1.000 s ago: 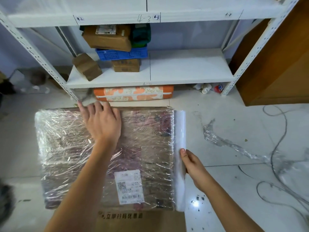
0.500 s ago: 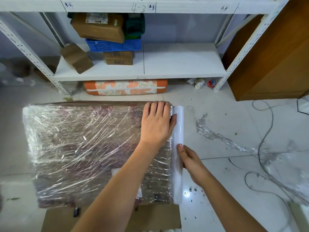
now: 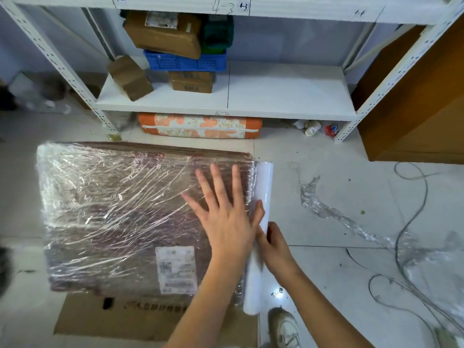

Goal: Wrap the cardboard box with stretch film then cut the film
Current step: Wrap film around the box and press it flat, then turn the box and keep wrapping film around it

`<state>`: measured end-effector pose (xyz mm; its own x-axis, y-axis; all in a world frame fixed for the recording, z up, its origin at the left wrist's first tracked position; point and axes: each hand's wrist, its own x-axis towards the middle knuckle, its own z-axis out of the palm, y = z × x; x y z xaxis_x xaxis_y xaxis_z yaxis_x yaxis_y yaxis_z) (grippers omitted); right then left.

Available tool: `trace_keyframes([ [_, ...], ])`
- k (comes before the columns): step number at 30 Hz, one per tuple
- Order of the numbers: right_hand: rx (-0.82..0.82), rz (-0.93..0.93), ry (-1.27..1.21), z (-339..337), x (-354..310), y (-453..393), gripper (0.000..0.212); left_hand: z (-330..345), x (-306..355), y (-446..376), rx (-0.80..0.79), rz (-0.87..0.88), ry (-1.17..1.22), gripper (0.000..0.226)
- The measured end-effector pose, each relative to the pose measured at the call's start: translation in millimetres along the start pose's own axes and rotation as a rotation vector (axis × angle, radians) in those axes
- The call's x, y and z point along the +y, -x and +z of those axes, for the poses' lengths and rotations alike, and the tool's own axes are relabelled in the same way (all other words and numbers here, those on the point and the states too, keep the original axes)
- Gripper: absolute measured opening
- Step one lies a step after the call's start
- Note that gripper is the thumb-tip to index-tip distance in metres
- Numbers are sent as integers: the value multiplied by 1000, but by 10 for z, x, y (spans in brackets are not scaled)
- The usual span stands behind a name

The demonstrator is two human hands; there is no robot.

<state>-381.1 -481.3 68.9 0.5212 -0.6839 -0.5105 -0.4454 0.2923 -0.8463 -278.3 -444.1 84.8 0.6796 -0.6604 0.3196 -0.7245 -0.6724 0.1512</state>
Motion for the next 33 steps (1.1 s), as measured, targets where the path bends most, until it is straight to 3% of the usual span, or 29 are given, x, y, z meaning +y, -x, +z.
trace_keyframes([
  [3, -151, -17, -72, -106, 18, -49, 41, 90, 24, 285, -70, -230, 40, 83],
  [5, -242, -23, -114, -175, 3, -68, 41, 103, 58, 333, -90, -329, 71, 83],
  [7, -302, -38, -155, -239, -49, -97, 35, 84, 100, 311, -87, -369, 78, 82],
  [10, -343, -4, -199, -271, -30, -130, 47, 53, 104, 320, -98, -378, 82, 80],
  [17, -343, -41, -199, -239, 99, 0, 32, 20, 118, 474, -67, -404, 134, 72],
  [21, -340, -84, -171, -276, 47, 108, 37, -76, 148, 525, -21, -433, 174, 71],
  [33, -225, -372, 114, -279, -789, 529, 40, -809, 163, 257, 8, -613, 447, 72],
])
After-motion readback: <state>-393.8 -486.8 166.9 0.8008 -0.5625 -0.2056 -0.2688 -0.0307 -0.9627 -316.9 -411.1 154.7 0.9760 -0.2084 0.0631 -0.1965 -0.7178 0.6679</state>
